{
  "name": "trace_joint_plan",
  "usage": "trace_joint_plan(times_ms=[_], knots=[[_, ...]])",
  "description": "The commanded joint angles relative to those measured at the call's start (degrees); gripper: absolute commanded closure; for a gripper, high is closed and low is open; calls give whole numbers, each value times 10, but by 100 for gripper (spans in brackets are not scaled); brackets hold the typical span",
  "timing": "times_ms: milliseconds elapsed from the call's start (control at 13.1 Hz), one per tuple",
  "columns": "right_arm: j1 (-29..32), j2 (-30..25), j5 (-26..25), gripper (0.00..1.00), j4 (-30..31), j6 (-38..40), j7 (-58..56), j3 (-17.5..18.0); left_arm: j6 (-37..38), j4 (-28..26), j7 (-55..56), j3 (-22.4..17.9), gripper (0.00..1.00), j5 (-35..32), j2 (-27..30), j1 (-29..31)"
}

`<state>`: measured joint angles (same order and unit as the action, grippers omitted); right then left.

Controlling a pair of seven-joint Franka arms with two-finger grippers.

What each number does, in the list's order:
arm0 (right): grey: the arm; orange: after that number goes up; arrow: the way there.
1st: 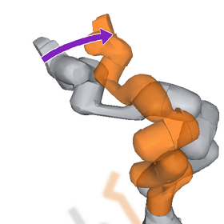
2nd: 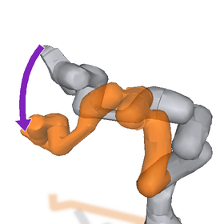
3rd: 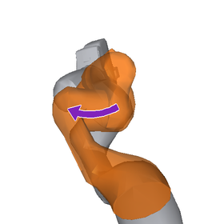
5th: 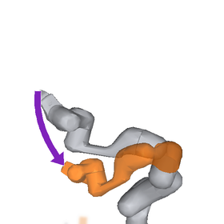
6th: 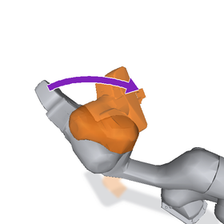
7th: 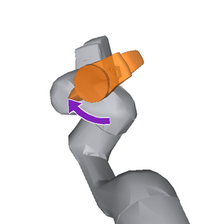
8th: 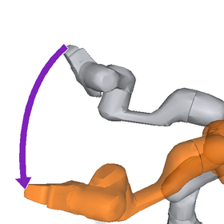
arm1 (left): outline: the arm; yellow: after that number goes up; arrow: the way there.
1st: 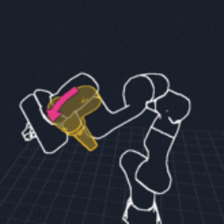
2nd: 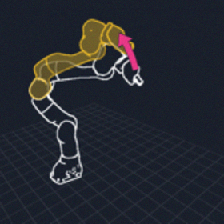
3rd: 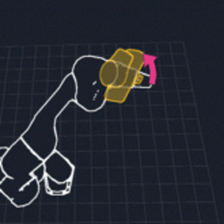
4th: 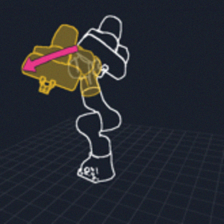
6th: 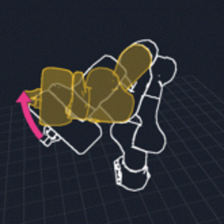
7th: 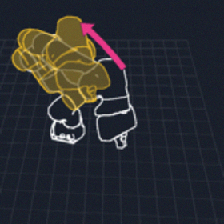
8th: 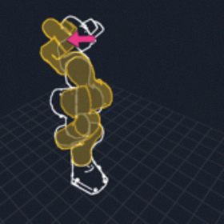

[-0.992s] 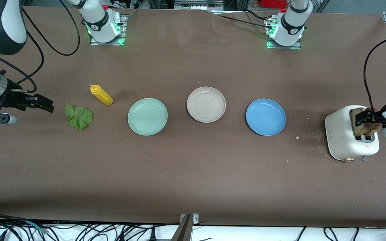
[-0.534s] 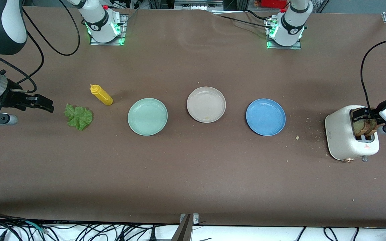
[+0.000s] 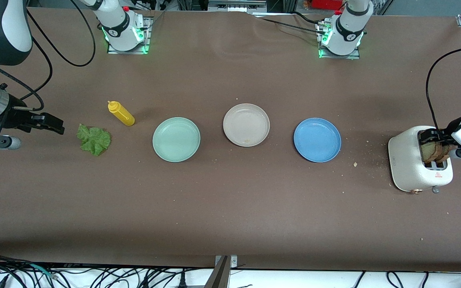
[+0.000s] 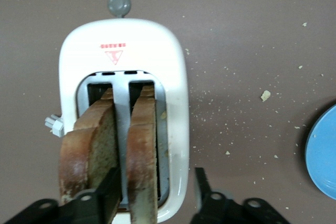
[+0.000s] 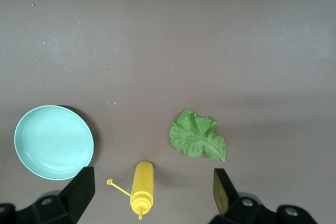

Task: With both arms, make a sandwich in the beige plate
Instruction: 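Lift the bread slice up out of the toaster with the left gripper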

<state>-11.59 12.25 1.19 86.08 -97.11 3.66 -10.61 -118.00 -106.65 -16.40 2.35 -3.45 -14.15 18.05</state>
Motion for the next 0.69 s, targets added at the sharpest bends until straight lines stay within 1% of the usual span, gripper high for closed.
trace_joint_plan(times_ms=[0,458,611], knots=[[-3,1,-10,0,-7,3,-1,0,-8,-12,-5,6,100,-24,8,9],[-3,1,-10,0,-7,3,-2,0,6,-3,1,7,100,-26,19,9],[-3,1,-10,0,-7,3,-2,0,30,22,1,12,100,-27,27,8]])
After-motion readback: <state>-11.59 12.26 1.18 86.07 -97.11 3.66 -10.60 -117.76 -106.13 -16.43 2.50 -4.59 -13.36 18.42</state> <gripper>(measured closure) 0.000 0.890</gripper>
